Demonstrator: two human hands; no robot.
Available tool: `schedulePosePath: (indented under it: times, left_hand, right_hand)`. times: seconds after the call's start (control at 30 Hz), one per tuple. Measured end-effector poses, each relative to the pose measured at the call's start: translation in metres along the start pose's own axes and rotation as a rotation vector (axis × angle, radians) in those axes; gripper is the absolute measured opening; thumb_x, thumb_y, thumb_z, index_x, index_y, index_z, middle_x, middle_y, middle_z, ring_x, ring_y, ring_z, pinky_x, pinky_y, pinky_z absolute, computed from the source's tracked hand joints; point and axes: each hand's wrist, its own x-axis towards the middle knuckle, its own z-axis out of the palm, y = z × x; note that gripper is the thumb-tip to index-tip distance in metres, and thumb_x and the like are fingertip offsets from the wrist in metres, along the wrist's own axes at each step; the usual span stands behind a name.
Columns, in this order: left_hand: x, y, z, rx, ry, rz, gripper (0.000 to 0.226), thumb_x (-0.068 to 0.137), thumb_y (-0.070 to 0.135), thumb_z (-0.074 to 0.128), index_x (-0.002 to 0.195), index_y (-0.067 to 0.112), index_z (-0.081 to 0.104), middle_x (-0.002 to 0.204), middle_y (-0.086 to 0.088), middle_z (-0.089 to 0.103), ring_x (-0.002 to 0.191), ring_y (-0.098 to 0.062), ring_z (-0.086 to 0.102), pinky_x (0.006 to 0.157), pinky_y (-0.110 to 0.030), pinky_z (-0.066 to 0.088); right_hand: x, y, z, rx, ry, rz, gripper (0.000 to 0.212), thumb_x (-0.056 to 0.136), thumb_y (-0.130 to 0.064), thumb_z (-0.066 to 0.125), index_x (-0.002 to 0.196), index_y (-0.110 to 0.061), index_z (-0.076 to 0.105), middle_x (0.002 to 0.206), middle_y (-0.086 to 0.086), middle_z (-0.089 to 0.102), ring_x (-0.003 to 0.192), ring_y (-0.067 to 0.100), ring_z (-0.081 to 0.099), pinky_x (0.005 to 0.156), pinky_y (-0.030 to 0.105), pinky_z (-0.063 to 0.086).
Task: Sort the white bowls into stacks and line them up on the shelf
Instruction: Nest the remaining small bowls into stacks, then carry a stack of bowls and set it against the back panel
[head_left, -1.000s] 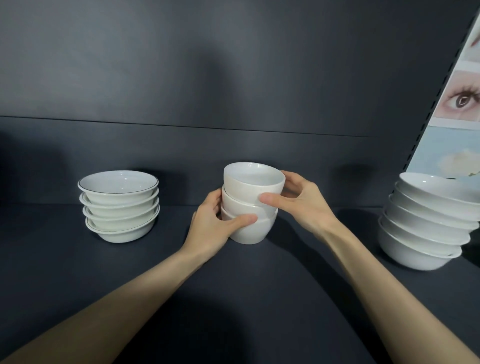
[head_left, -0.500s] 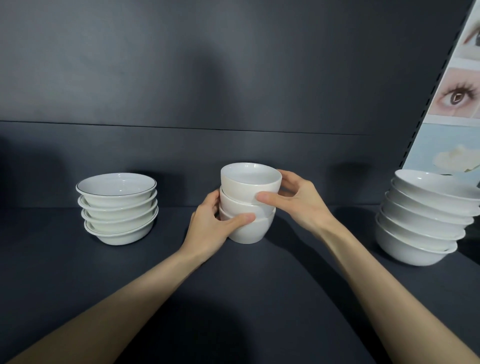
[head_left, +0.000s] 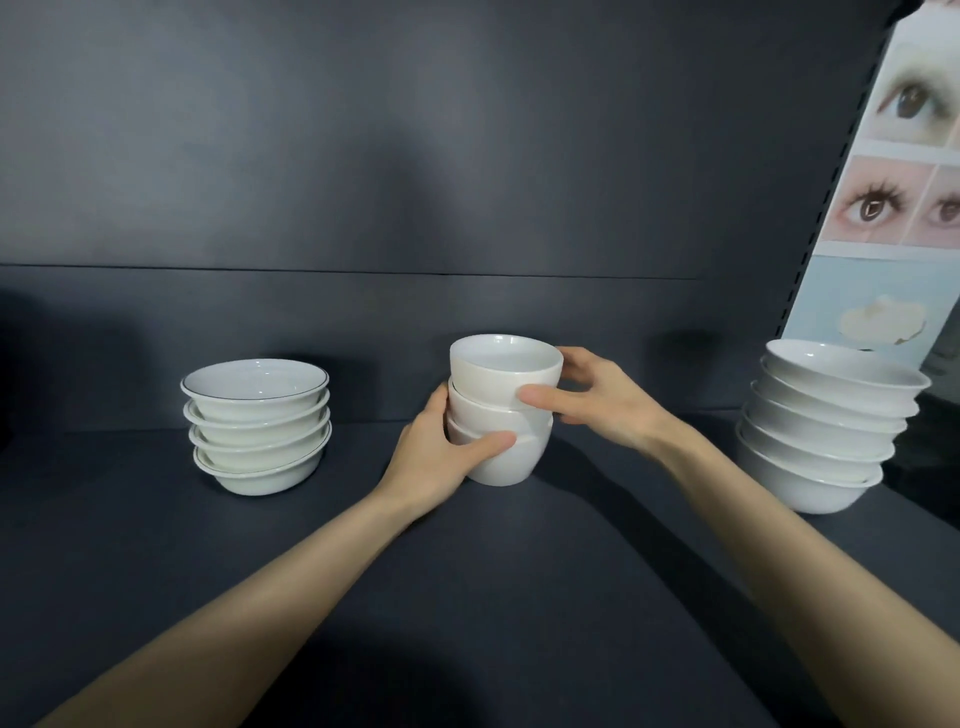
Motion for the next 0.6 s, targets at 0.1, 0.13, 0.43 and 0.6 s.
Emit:
schedulePosePath:
  times: [0.1,0.13,0.43,0.6]
  left_hand:
    - [0.001,0.012,-0.013,0.161,-0.064,-0.056,0.065,0.068,0.037,0.081,0.125,0.026,0.054,0.116,0.014,0.066,0.109,-0.006,0.061,0.092,-0.026,0.049]
    - [0.002,0.019,-0.019,0.238,-0.083,-0.082,0.053,0.070,0.035,0.080,0.118,0.020,0.060,0.112,0.009,0.068,0.107,-0.011,0.063,0.093,-0.029,0.049]
    - [-0.049,0.097,-0.092,0.871,-0.189,0.022,0.063,0.080,0.042,0.072,0.132,0.013,0.052,0.123,-0.005,0.061,0.118,-0.021,0.052,0.100,-0.033,0.043]
    - [-0.107,0.136,-0.135,1.097,-0.087,0.091,0.061,0.082,0.045,0.067,0.134,0.020,0.048,0.132,-0.002,0.057,0.124,-0.024,0.048,0.100,-0.040,0.042]
  right_hand:
    - [-0.011,-0.013,-0.002,-0.132,0.017,0.006,0.075,0.074,-0.047,0.076,0.137,-0.023,0.045,0.127,-0.017,0.056,0.121,0.005,0.051,0.099,0.034,0.047]
    - [-0.015,-0.019,-0.002,-0.188,0.031,0.002,0.078,0.075,-0.046,0.075,0.140,-0.020,0.041,0.129,-0.015,0.053,0.122,0.007,0.050,0.098,0.030,0.044]
    - [-0.061,-0.091,-0.001,-0.636,0.046,-0.126,0.054,0.086,-0.037,0.067,0.132,-0.013,0.051,0.135,0.008,0.050,0.118,0.025,0.049,0.094,0.034,0.042]
    - [-0.093,-0.136,0.023,-0.736,0.001,-0.204,0.056,0.088,-0.039,0.064,0.136,-0.016,0.048,0.140,0.007,0.045,0.129,0.029,0.041,0.104,0.045,0.038]
